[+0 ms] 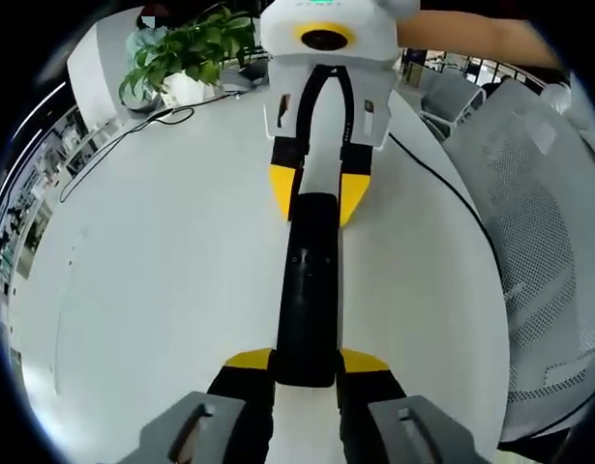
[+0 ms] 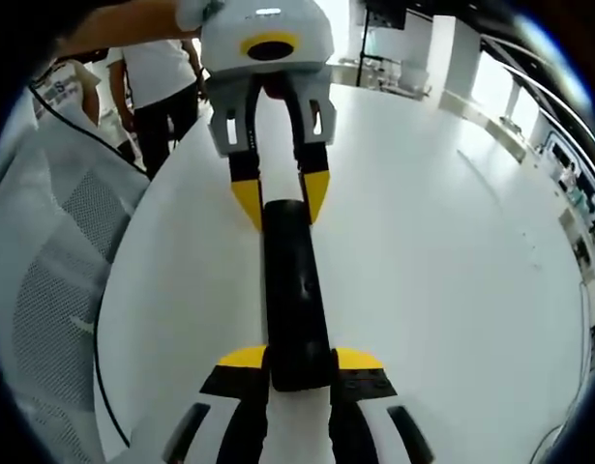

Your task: Press the specified remote control buttons in sequence, fully releasing each button before pressing the next.

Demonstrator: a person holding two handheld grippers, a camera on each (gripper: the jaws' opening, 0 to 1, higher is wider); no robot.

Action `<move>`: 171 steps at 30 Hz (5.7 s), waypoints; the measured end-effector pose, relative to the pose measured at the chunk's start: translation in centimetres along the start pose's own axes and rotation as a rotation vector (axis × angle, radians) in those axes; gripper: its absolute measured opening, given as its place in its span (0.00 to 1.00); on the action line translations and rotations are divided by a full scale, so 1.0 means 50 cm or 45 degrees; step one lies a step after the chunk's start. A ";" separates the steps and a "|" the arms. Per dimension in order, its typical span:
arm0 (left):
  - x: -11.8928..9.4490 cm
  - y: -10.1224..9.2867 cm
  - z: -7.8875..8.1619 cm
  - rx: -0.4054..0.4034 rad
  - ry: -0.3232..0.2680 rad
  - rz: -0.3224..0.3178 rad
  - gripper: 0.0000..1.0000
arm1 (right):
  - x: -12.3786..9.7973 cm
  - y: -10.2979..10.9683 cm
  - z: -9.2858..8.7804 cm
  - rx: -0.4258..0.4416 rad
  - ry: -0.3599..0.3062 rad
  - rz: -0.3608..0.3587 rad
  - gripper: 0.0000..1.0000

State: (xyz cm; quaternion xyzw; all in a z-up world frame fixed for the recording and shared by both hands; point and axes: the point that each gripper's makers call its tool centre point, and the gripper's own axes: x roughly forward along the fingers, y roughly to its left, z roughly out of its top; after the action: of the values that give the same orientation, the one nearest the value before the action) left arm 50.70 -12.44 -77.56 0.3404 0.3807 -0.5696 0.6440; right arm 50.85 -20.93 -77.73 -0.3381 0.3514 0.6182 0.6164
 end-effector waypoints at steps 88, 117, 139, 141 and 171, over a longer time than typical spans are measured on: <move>0.001 -0.001 0.000 0.033 0.031 0.013 0.23 | -0.037 -0.001 -0.017 -0.231 0.186 -0.009 0.00; 0.000 -0.001 -0.001 0.031 0.035 0.013 0.23 | -0.031 -0.004 -0.016 -0.225 0.253 -0.009 0.00; 0.002 -0.001 0.000 0.035 0.050 0.017 0.23 | -0.072 -0.012 0.019 -0.225 0.173 -0.048 0.00; 0.002 -0.001 0.000 0.034 0.052 0.017 0.23 | -0.076 -0.014 0.021 -0.230 0.175 -0.052 0.00; 0.003 -0.001 0.000 0.035 0.042 0.017 0.23 | -0.030 -0.003 0.014 -0.261 0.220 -0.008 0.00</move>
State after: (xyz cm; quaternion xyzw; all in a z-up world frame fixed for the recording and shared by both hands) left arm 50.65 -12.50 -77.68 0.3612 0.3812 -0.5647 0.6366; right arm 51.02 -21.15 -76.08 -0.4523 0.3370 0.6175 0.5483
